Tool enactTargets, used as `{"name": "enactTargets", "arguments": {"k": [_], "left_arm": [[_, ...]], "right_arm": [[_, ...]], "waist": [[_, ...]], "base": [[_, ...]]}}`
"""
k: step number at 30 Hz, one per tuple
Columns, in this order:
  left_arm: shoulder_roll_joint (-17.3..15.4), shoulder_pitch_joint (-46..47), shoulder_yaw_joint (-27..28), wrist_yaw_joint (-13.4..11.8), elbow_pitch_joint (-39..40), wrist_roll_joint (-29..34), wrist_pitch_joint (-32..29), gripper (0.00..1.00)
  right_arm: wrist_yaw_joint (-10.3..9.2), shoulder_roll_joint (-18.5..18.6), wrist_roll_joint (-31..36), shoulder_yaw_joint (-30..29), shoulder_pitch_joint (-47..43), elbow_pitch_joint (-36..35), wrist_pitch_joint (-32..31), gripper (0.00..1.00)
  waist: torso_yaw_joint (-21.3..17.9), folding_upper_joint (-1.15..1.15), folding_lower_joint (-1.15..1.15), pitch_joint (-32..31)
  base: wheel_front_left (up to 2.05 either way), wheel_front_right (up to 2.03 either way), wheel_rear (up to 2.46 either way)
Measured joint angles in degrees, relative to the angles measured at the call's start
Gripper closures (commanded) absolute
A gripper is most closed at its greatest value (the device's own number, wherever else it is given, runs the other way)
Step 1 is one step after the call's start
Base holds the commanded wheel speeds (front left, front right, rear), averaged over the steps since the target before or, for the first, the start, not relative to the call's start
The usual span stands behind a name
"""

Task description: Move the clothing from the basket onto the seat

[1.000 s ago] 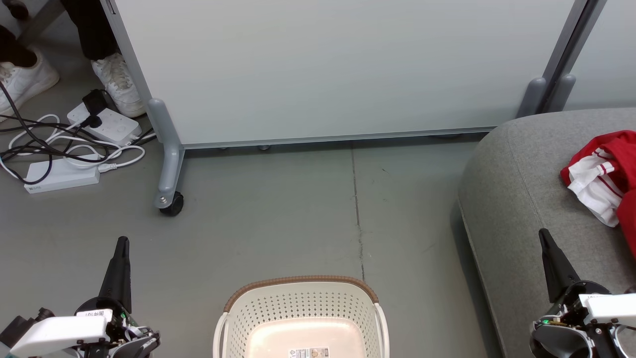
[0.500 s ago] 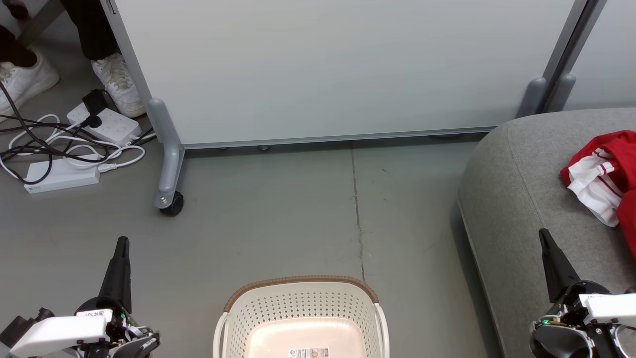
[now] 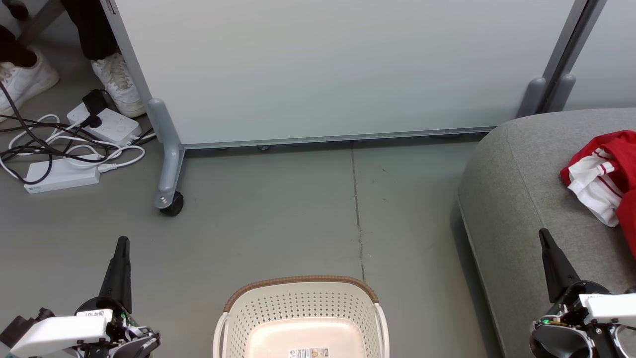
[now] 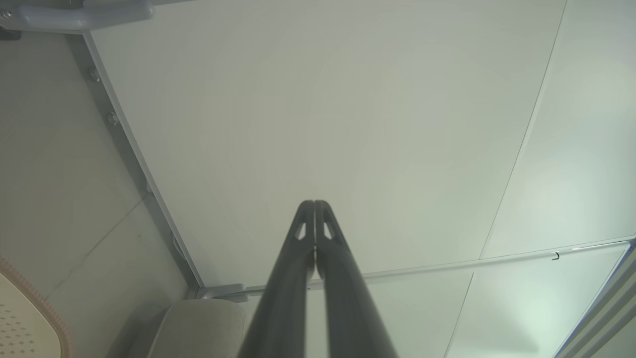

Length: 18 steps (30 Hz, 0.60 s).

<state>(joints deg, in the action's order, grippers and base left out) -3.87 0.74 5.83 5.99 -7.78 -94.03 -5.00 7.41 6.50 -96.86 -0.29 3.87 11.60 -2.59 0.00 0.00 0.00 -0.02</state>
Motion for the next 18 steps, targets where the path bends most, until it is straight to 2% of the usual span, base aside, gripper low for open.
{"name": "enactTargets", "arguments": {"k": [18], "left_arm": [[0.11,0.00,0.10,0.00,0.00,0.14,-0.02,1.00]], "right_arm": [[0.00,0.00,0.00,-0.01,0.00,0.00,0.00,1.00]], "waist": [[0.00,0.00,0.00,0.00]], "base": [[0.00,0.00,0.00]]}}
